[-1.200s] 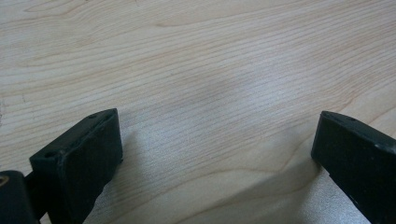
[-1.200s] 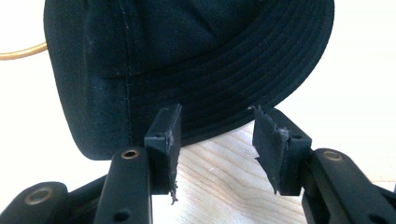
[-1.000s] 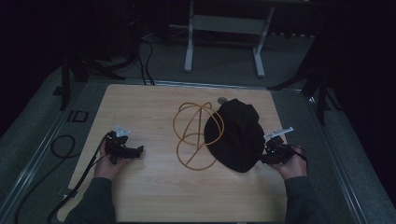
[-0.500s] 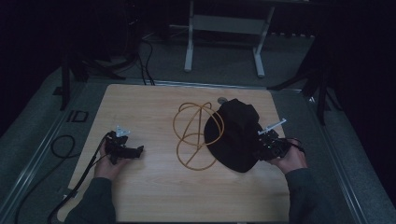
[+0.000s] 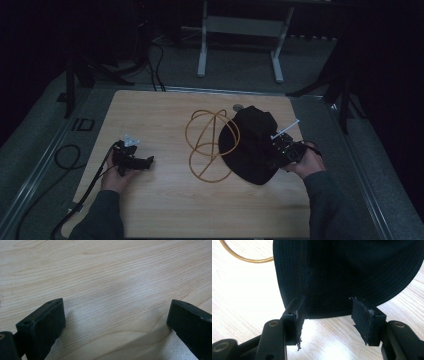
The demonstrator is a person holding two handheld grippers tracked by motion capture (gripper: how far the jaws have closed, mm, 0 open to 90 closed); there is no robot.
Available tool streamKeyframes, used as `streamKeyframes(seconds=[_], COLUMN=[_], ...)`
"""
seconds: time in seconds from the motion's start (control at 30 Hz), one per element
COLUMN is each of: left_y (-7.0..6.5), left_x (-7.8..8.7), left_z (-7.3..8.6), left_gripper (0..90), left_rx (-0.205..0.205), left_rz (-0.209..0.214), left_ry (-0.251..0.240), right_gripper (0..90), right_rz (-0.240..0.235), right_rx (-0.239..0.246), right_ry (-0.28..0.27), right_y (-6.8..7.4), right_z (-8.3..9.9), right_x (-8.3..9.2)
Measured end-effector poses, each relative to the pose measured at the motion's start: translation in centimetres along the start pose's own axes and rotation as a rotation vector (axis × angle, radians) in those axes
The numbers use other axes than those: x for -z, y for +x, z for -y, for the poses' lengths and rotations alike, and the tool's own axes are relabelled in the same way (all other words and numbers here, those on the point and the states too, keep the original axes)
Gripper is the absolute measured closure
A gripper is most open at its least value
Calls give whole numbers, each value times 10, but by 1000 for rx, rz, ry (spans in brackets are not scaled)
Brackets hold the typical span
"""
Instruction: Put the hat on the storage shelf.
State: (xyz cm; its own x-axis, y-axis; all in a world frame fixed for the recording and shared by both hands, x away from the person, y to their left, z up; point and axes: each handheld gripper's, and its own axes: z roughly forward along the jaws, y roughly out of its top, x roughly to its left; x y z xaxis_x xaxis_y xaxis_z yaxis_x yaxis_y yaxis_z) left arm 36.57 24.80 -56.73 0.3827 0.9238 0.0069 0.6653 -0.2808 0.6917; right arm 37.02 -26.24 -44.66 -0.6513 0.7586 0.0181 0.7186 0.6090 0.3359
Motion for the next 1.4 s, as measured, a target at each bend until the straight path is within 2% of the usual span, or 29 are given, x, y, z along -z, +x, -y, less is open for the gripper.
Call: streamKeyframes(seconds=[0.17,0.57,0.63,1.1,1.4], left_y=[0,0,0,1,1], left_x=[0,0,0,0,0], left_z=[0,0,0,0,0], left_gripper=[21,22,22,22,22], left_rx=[0,-3,-5,-6,-6], left_rz=[1,2,3,4,4], left_ry=[0,0,1,1,1], right_gripper=[418,397,395,396,435], right_rz=[-5,-7,-15,22,29], right_rx=[-6,20,12,-13,-58], right_ry=[14,60,64,119,149], right_y=[1,6,6,10,13], right_z=[-7,-31,-35,-60,-78], right_x=[0,-2,-3,-9,-12])
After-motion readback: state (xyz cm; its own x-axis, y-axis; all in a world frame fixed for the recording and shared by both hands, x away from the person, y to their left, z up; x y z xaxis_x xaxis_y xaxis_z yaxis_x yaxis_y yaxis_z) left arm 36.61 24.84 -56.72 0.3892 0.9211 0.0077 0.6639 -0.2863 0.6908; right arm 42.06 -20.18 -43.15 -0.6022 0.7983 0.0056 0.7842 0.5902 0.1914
